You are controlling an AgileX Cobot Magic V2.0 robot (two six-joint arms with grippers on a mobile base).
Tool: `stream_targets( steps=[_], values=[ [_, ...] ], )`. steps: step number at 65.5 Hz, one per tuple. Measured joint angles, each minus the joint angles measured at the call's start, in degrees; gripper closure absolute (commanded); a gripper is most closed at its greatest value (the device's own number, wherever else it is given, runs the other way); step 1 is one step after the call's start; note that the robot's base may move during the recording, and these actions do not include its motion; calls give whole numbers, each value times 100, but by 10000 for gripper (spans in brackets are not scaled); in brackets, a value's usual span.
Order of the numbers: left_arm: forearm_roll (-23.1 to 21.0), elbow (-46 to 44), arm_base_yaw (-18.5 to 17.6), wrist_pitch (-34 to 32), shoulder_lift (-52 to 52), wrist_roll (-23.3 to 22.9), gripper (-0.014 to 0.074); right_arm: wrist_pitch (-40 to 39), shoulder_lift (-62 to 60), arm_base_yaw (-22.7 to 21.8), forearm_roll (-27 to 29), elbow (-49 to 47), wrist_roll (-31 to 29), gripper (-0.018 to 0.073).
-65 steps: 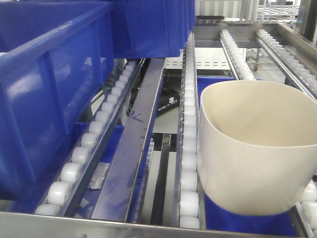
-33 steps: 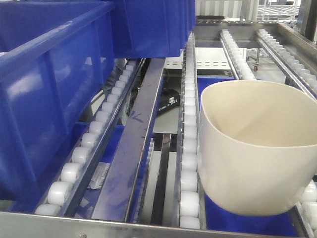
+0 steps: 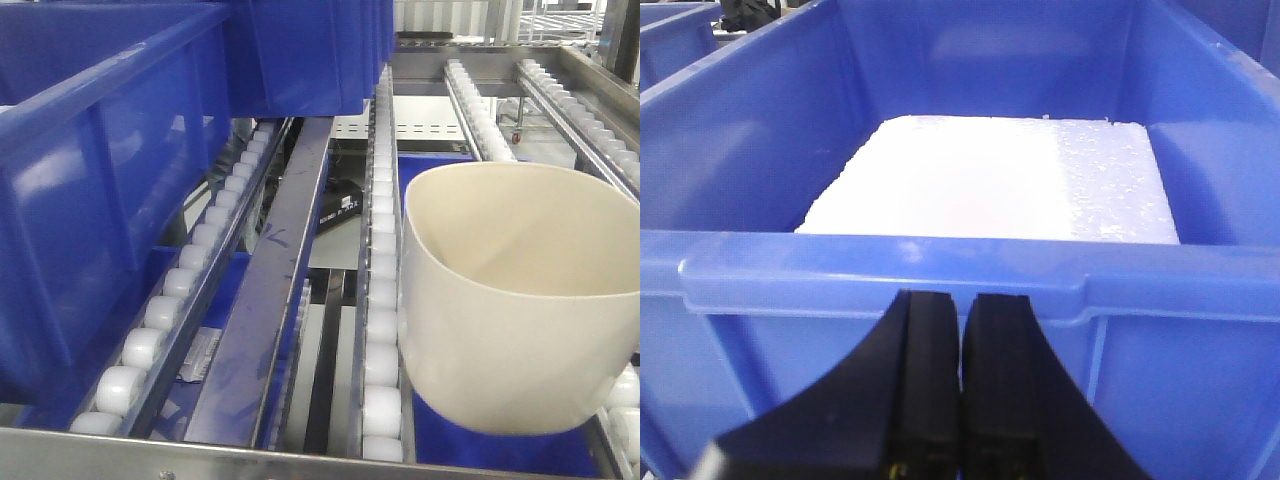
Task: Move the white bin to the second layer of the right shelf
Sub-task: 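Open the right gripper and withdraw it from the bin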
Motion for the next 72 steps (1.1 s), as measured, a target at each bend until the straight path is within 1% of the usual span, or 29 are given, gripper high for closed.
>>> stream_targets(
  steps=[5, 10, 17, 23, 33, 72],
  values=[
    [0, 0, 0, 0, 0, 0, 512, -183, 0, 0, 63, 119, 10, 510],
    [0, 0, 0, 0, 0, 0, 512, -525, -13, 0, 63, 345, 37, 510],
    [0, 0, 0, 0, 0, 0, 512, -1071, -13, 0, 63, 703, 224, 510],
    [0, 0, 0, 0, 0, 0, 512, -1282, -39, 0, 63, 999, 404, 510],
    [0, 0, 0, 0, 0, 0, 512, -1253, -199, 0, 23, 1221, 521, 510],
    [0, 0, 0, 0, 0, 0, 512, -1263, -212, 0, 3, 1220, 543, 510]
  ],
)
